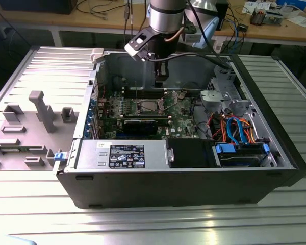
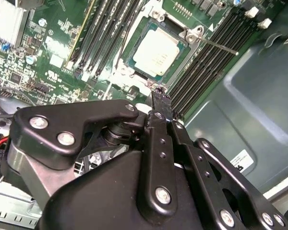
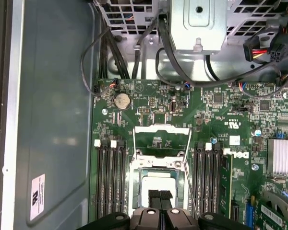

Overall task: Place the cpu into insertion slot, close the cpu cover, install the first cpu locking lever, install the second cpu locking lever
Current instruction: 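Close the cpu cover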

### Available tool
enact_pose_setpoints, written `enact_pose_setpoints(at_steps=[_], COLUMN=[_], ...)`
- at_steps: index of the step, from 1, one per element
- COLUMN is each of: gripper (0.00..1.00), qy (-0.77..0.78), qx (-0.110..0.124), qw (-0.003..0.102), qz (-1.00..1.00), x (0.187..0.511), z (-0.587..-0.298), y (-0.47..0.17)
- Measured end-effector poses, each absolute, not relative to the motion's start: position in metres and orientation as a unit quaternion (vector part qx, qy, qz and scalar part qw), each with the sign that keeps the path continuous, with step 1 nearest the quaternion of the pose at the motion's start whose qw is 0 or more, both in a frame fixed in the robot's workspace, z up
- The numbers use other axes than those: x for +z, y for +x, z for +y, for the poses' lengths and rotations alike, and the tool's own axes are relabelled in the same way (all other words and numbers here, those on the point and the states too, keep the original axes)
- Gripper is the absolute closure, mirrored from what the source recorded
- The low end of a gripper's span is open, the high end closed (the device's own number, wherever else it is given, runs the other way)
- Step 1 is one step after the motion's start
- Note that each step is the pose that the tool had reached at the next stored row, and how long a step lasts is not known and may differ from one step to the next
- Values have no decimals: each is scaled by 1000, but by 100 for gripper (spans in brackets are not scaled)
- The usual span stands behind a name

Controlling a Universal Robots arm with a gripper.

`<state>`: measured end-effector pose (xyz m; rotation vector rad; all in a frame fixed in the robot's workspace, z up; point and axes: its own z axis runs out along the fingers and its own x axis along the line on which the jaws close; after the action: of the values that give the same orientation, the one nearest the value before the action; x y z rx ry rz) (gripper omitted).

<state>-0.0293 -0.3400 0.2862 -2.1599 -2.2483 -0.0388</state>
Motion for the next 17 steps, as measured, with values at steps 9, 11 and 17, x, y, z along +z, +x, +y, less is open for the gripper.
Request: enact_pose_setpoints(at_steps=[9,11,17], gripper=[89,89,89], qy=[-693,-693,-693], qx=[-12,-12,-12], qw=[12,12,12], qz=[-721,-721,-721], x=[286,286,286], z=[-340,-340,-340], y=[-25,-23,-16])
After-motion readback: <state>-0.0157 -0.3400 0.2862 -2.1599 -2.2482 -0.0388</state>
